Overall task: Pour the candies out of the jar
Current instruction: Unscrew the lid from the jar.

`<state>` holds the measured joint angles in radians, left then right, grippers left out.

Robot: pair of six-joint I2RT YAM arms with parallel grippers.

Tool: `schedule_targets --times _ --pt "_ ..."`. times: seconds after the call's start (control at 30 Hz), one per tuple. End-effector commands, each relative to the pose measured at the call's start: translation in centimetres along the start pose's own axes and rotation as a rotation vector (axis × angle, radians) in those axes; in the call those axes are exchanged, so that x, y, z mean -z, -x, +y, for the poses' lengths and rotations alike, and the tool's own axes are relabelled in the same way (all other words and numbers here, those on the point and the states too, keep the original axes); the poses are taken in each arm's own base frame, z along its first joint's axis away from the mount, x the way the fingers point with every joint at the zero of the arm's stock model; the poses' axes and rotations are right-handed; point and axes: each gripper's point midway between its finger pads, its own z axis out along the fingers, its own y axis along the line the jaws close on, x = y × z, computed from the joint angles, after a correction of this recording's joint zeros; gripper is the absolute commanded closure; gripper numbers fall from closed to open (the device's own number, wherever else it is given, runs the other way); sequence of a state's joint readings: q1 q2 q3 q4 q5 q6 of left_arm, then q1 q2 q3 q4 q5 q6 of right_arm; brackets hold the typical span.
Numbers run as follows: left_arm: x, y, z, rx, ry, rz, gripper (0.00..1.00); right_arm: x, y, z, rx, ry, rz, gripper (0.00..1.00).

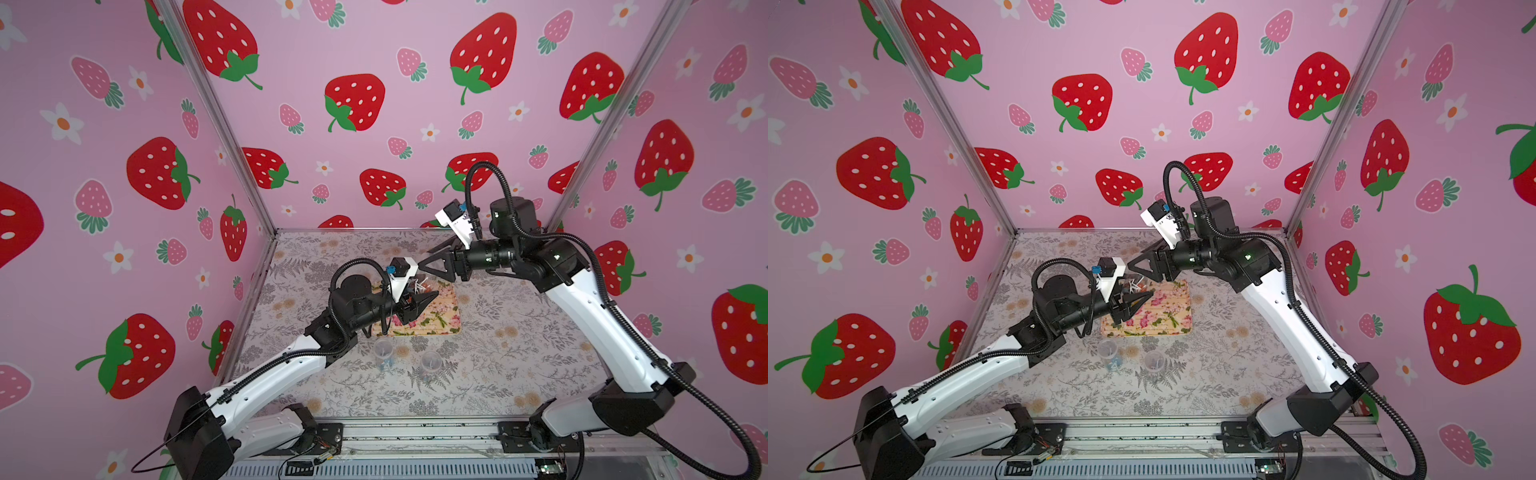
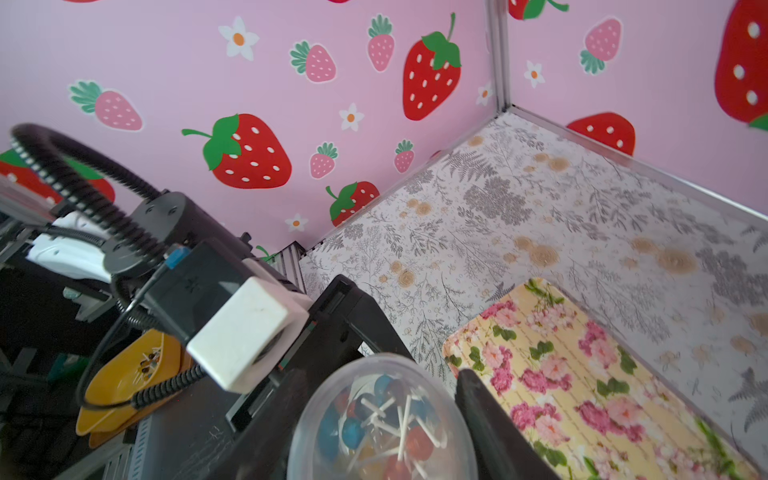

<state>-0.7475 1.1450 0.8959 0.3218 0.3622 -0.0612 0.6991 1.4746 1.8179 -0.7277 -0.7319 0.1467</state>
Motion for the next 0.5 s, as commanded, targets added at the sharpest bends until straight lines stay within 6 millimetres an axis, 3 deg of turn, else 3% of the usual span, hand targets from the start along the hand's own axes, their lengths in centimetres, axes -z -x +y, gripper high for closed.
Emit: schedule_targets --times 0.0,0.17,0.47 --pt "1.1 3.1 -5.0 0.039 -0.249 -0.043 0.58 1.1 2.5 3.3 0.276 0.183 -0.085 0.47" --pt "1.6 4.1 -6.6 0.101 -0.350 -0.059 0.57 2.0 3.5 4.3 0.362 0.294 -0.122 0.50" --pt "1.3 3.6 -5.8 0.096 -0.303 -0.067 0.57 2.0 2.9 4.7 0.352 0.322 -0.117 0.49"
